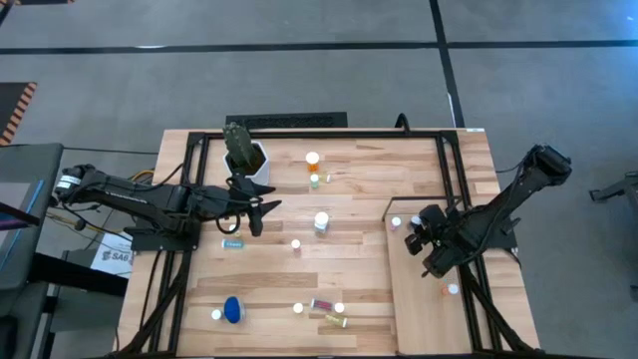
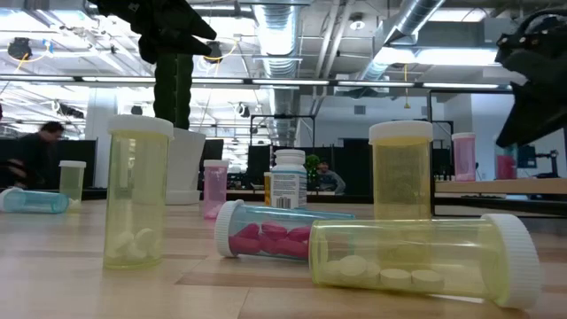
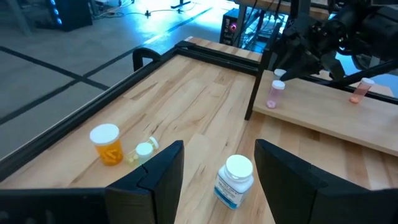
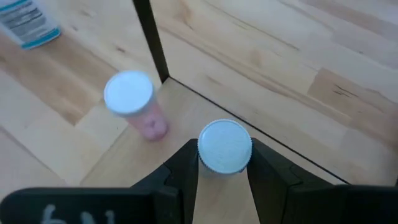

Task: Pick and place medicine bottles onto shelf by color
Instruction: Put the blue pill bottle on the shelf, then put the yellow pill bottle on the shelf

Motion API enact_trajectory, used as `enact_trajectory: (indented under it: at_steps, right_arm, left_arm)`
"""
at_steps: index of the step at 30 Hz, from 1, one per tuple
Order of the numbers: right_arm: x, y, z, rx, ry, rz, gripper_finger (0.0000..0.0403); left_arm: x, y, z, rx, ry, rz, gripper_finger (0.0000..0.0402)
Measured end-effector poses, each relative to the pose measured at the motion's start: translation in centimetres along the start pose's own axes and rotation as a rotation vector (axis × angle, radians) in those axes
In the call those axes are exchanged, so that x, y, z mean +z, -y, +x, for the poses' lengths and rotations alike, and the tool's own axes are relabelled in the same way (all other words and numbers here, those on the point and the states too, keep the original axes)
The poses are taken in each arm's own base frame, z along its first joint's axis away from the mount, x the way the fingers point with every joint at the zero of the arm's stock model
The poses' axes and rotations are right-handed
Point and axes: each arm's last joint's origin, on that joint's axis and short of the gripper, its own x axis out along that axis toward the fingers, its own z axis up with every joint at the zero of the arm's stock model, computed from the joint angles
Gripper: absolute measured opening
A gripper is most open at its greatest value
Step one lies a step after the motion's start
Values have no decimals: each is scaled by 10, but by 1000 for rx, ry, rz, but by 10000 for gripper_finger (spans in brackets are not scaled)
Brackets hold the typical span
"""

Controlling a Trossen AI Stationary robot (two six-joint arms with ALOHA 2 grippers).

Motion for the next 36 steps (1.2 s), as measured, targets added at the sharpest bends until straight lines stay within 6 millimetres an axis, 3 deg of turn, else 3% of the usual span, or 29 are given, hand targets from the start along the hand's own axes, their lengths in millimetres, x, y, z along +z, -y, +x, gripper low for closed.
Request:
enact_trajectory:
  at_steps: [9,20,28,36]
  right_arm:
    - [9,-3,9,-20,-4,74,140]
    - [10,-6,10,-9,-41,51,188]
    - [26,-16,-9,25,-114,-28,221]
    - [50,-22,-38,49,-209,-17,225]
  left_arm:
    - [0,0,0,2,-2,8,183]
    - [-1,0,0,4,-8,10,183]
    - [-1,0,0,4,-8,3,183]
    - [-7,-1,0,2,-67,-58,183]
